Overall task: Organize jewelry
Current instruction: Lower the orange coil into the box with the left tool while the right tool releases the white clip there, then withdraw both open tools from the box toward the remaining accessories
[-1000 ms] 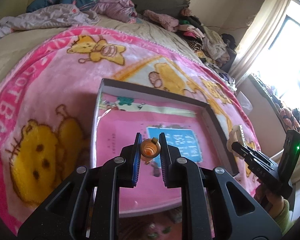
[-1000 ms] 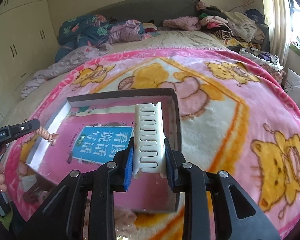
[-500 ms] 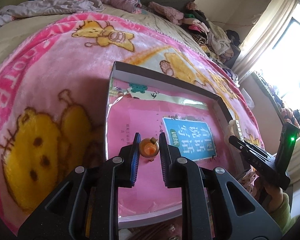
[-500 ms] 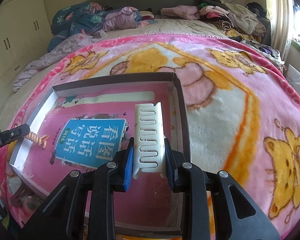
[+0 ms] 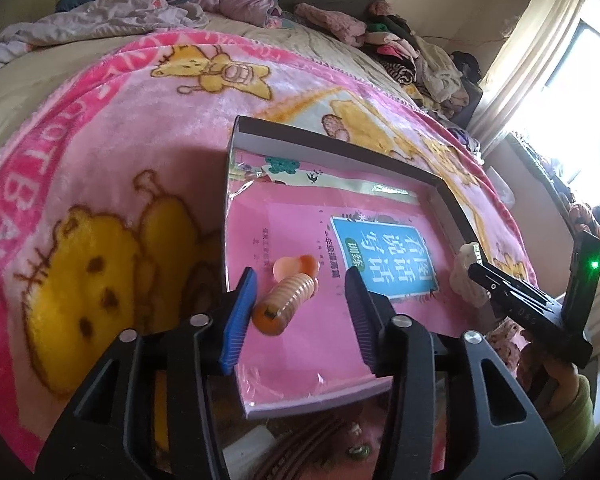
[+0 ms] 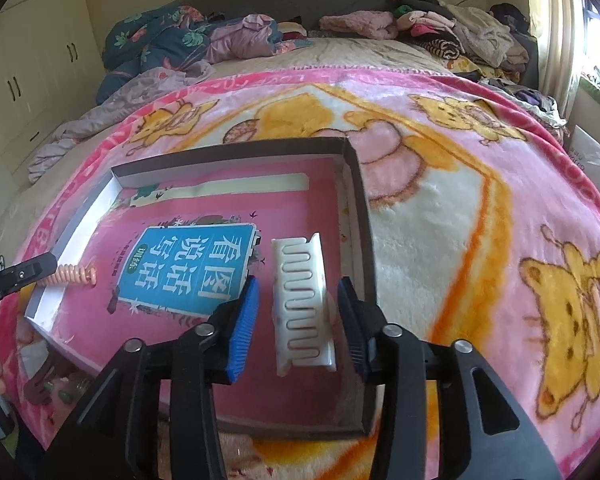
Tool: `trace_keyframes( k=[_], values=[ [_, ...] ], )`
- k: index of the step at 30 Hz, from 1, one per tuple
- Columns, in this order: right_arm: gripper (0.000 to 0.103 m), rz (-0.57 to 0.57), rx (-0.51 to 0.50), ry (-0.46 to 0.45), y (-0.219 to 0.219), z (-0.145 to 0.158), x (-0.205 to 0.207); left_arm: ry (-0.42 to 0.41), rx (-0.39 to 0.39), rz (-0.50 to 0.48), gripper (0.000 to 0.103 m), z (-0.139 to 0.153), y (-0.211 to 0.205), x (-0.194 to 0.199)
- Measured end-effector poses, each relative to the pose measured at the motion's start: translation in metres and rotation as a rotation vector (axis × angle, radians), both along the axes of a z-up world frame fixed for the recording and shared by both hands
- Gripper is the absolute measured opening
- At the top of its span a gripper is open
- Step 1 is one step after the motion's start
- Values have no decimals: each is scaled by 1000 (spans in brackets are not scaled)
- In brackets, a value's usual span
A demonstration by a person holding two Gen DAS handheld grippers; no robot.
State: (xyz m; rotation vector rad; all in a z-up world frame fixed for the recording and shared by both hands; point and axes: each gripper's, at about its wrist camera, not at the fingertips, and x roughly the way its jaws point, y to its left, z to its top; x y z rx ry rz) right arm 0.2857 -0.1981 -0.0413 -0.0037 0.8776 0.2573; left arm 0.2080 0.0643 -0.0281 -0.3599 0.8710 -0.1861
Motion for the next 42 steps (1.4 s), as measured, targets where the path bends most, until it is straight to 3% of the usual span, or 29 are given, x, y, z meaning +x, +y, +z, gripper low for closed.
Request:
trace_keyframes(
  k=[15, 28, 42],
  values=[
    [61, -27, 14, -50, -14, 27, -36, -42, 48, 23, 55, 24, 0, -34],
    [78, -12, 29, -101, -13, 49, -74, -78, 62, 30, 86, 40, -5, -67],
    [82, 57, 40, -124, 2, 63, -116, -103, 94, 34, 89, 50, -6, -108]
  ],
)
